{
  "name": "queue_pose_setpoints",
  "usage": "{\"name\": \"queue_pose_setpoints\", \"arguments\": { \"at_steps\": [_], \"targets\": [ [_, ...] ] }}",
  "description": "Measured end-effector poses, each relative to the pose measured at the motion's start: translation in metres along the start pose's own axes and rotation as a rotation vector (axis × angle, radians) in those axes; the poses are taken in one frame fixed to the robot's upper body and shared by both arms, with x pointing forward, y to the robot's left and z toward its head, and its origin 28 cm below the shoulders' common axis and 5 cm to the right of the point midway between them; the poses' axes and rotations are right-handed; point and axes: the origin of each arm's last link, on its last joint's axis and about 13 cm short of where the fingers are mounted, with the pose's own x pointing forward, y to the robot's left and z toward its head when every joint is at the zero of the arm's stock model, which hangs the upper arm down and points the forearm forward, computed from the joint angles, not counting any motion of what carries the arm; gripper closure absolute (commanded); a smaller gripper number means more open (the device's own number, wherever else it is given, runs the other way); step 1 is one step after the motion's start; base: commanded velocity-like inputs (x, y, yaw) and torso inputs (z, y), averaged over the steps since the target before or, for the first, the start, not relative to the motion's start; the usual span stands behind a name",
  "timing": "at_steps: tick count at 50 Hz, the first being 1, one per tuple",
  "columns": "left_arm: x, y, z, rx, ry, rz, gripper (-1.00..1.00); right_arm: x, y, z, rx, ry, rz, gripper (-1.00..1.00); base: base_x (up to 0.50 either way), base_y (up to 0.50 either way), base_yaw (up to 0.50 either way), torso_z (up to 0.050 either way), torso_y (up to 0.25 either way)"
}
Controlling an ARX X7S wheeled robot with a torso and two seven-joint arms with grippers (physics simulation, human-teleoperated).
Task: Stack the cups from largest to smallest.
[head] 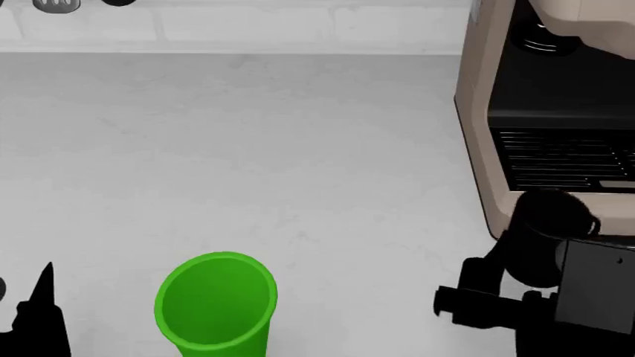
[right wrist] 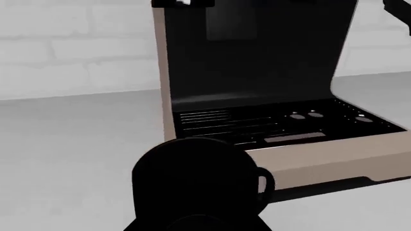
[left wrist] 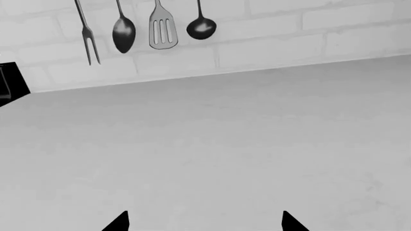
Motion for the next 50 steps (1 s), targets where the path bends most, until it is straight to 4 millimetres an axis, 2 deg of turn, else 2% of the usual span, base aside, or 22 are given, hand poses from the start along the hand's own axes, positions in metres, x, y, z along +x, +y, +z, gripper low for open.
{"name": "queue_pose_setpoints", "arguments": {
  "at_steps": [12, 28, 38, 50],
  "targets": [
    [0.000, 0.001, 0.001, -0.002, -0.003, 0.005, -1.00, -0.022, 0.026, 0.055, 0.052, -0.025, 0.213, 1.00, 0.00, 0.00, 0.00, 0.000, 0.000],
    [0.000, 0.004, 0.001, -0.006, 0.000, 0.013, -1.00, -0.056, 0.071, 0.105, -0.011, -0.054, 0.577, 1.00, 0.00, 0.00, 0.00, 0.000, 0.000],
    [0.001, 0.006, 0.000, -0.009, 0.004, 0.018, -1.00, -0.081, 0.088, 0.117, -0.027, -0.033, 0.733, 1.00, 0.00, 0.00, 0.00, 0.000, 0.000],
    [0.002, 0.005, -0.001, -0.010, 0.009, 0.017, -1.00, -0.104, 0.096, 0.114, -0.020, 0.019, 0.814, 1.00, 0.00, 0.00, 0.00, 0.000, 0.000]
  ]
}}
